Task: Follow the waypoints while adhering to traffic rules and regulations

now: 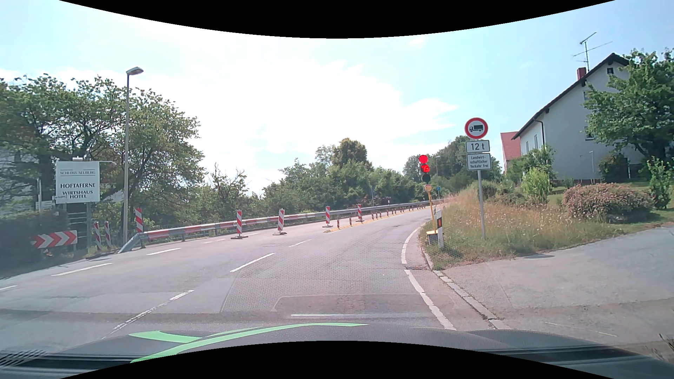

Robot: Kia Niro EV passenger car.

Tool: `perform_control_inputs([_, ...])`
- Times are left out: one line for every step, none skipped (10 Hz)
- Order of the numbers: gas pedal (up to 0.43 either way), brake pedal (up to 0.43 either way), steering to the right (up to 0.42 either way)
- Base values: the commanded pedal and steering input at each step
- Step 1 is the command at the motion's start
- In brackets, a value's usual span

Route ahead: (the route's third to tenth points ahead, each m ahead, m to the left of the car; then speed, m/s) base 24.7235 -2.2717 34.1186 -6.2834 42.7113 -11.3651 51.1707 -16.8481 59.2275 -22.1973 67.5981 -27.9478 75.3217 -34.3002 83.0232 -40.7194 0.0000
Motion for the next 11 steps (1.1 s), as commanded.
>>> perform_control_inputs([0.000, 0.305, 0.072])
perform_control_inputs([0.000, 0.305, 0.071])
perform_control_inputs([0.000, 0.305, 0.072])
perform_control_inputs([0.000, 0.305, 0.072])
perform_control_inputs([0.000, 0.305, 0.071])
perform_control_inputs([0.000, 0.305, 0.072])
perform_control_inputs([0.000, 0.305, 0.072])
perform_control_inputs([0.000, 0.305, 0.072])
perform_control_inputs([0.000, 0.305, 0.072])
perform_control_inputs([0.000, 0.305, 0.072])
perform_control_inputs([0.000, 0.305, 0.072])
